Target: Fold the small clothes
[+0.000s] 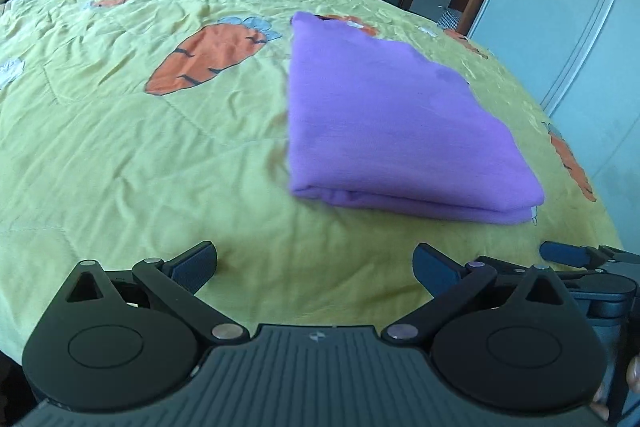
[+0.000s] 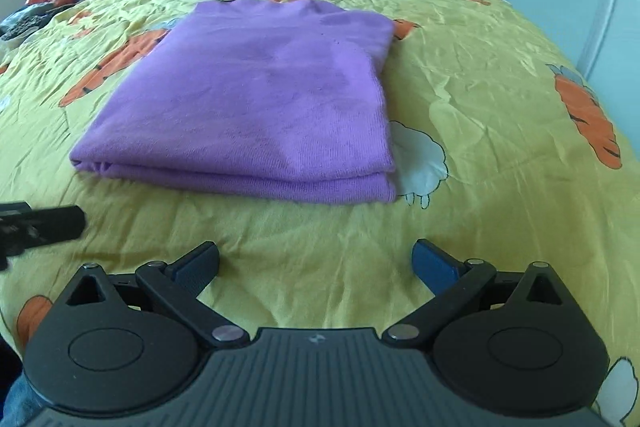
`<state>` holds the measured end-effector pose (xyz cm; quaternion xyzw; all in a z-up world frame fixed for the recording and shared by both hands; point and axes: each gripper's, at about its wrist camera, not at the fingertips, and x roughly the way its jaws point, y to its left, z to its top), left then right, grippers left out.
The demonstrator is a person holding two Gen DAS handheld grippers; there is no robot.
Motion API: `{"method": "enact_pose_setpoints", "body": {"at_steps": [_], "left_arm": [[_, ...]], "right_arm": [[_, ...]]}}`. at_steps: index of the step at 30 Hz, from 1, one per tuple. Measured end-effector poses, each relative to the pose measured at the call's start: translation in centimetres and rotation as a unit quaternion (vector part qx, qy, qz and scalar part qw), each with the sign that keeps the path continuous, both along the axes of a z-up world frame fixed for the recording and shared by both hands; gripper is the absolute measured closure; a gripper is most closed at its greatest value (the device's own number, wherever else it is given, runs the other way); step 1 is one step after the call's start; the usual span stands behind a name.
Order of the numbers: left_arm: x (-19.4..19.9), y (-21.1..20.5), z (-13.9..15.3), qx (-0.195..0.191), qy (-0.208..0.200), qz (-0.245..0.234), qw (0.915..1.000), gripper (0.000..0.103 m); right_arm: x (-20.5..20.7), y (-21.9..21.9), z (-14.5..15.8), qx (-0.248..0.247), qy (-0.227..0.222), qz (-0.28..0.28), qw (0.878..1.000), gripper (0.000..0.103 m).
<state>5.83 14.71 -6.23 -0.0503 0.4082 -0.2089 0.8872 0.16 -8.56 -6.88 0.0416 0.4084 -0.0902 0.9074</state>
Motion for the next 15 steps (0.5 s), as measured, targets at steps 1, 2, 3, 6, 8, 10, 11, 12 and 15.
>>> {"method": "enact_pose_setpoints", "body": {"at_steps": [1,2,3,6,8,10,11,12,15], "left_arm": [[0.0,-0.4,-0.2,0.000,0.002,0.000,1.0000,0.000],[-0.2,-0.9,-0.3,0.005,-0.004,-0.001,1.0000,0.000],[-0.3,-1.5,-0.4,0.013,-0.009,-0.004,0.9999,0.000],[-0.4,-2.9,-0.5,0.031,-0.017,-0.017,0.9992,0.000],[-0.4,-3.5,-0.5,0.028,-0.012,-0.021,0.9993,0.000],[-0.2,-3.6,-0.4,0.023,-0.005,-0.023,0.9995,0.000],[-0.1,-3.7,-0.4,0.024,-0.004,-0.024,0.9994,0.000],[-0.1,-3.7,-0.5,0.024,-0.004,-0.026,0.9994,0.000],[-0.4,-3.9,-0.7,0.035,-0.015,-0.035,0.9987,0.000]], "right_arm": [[-0.1,0.0,0.0,0.000,-0.001,-0.001,1.000,0.000],[0.0,0.1,0.0,0.001,0.001,-0.002,1.000,0.000],[0.0,0.1,0.0,0.001,0.004,-0.003,1.000,0.000],[0.1,0.1,0.0,0.000,0.002,-0.008,1.000,0.000],[0.0,0.0,-0.1,0.002,-0.006,-0.017,1.000,0.000],[-0.1,-0.1,-0.1,0.002,-0.008,-0.020,1.000,0.000],[-0.1,-0.1,-0.1,0.001,-0.008,-0.019,1.000,0.000],[-0.1,-0.2,-0.1,0.001,-0.009,-0.018,1.000,0.000],[-0.1,-0.2,-0.2,0.000,-0.012,-0.021,1.000,0.000]]}}
